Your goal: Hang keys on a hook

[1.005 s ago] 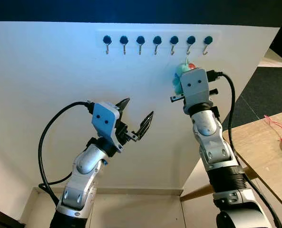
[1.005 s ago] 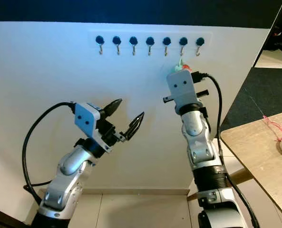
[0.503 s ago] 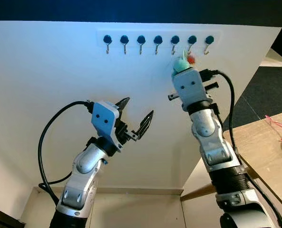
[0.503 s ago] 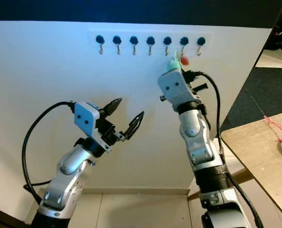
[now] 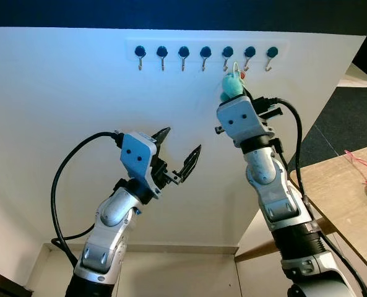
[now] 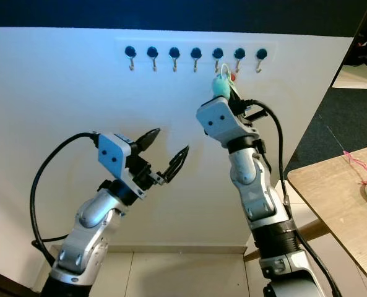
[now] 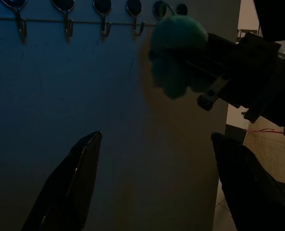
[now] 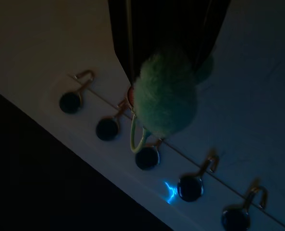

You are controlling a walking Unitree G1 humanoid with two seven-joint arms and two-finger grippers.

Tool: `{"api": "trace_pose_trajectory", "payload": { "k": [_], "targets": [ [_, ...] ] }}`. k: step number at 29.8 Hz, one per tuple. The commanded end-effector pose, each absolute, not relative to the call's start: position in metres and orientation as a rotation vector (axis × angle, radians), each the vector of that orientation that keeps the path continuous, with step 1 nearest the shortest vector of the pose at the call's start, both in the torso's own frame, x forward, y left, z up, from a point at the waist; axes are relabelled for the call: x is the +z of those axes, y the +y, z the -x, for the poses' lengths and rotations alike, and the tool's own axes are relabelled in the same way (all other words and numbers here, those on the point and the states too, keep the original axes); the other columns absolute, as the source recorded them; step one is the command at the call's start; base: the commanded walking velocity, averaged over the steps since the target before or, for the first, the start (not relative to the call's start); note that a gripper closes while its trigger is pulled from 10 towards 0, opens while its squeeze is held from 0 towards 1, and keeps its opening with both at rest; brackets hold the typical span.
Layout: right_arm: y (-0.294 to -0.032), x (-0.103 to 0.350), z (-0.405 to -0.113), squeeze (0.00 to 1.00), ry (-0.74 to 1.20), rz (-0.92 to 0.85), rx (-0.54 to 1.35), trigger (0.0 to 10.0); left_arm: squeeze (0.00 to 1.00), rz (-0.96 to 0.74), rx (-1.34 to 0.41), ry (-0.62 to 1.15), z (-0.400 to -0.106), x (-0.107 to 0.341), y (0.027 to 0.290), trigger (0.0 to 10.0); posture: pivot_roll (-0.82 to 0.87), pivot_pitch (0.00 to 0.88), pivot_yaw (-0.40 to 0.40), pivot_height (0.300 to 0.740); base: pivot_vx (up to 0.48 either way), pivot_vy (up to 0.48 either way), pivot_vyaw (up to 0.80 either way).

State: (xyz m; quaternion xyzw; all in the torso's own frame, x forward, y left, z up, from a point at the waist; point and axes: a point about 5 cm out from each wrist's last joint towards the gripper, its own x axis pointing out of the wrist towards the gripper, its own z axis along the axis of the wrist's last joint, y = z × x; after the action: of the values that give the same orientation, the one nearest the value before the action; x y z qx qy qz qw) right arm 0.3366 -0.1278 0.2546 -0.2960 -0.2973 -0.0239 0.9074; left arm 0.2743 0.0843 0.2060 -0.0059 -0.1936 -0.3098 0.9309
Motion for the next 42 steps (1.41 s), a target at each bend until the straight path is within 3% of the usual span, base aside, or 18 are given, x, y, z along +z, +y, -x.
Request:
{"api": "trace_pose_trajectory", "payload": {
  "k": [1, 9, 18, 42],
  "targets": [
    [-0.136, 0.260, -0.332, 0.00, -0.642, 0.577, -0.092, 10.0, 0.00, 0.023, -0.652, -0.413, -0.271, 0.208, 0.081, 10.0, 0.01, 0.068, -0.028, 0.740, 0.000, 0.000, 0.00],
    [-0.151, 0.267, -0.331, 0.00, -0.647, 0.531, -0.171, 10.0, 0.00, 0.020, -0.662, -0.409, -0.271, 0.208, 0.081, 10.0, 0.01, 0.074, -0.022, 0.740, 0.000, 0.000, 0.00],
    [-0.152, 0.266, -0.335, 0.00, -0.602, 0.565, -0.169, 10.0, 0.00, 0.025, -0.671, -0.406, -0.271, 0.208, 0.080, 10.0, 0.00, 0.076, -0.019, 0.740, 0.000, 0.000, 0.00],
    [-0.136, 0.272, -0.354, 0.00, -0.541, 0.855, -0.084, 10.0, 0.00, 0.045, -0.676, -0.446, -0.271, 0.215, 0.074, 10.0, -0.02, 0.081, -0.042, 0.740, 0.000, 0.000, 0.00]
  ]
}}
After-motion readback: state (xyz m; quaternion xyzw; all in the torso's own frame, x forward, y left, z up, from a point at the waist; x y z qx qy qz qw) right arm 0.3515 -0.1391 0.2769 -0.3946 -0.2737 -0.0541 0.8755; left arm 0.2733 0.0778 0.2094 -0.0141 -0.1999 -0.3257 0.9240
